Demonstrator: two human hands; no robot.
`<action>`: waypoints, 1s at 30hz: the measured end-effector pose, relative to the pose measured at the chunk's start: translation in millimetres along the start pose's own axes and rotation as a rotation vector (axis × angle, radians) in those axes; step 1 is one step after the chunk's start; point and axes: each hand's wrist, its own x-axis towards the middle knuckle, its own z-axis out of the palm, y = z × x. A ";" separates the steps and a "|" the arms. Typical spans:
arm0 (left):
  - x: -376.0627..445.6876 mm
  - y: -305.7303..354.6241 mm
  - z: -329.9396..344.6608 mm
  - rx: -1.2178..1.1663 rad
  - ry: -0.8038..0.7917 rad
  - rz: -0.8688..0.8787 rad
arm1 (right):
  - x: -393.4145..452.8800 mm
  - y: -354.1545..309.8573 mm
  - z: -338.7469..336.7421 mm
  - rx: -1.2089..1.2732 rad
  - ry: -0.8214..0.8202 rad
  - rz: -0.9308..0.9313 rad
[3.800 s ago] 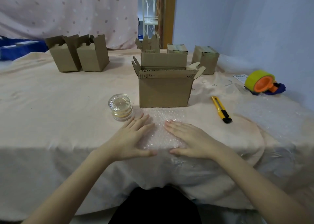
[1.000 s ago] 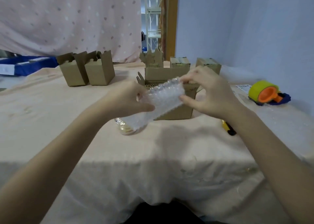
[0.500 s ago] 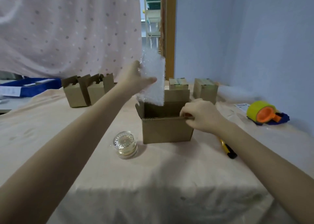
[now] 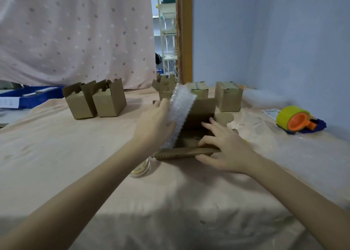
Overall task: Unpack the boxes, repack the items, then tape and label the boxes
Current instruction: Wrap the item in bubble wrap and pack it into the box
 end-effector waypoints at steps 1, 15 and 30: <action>-1.4 0.2 1.8 0.010 -0.004 0.012 | 0.8 -0.7 -4.6 0.013 -0.030 0.011; -10.3 2.7 16.3 0.011 -0.170 -0.105 | 64.3 -5.7 -22.8 -0.252 -0.162 0.009; 15.1 16.2 30.5 0.254 -0.342 -0.289 | 71.8 -4.2 9.4 -0.432 -0.277 0.038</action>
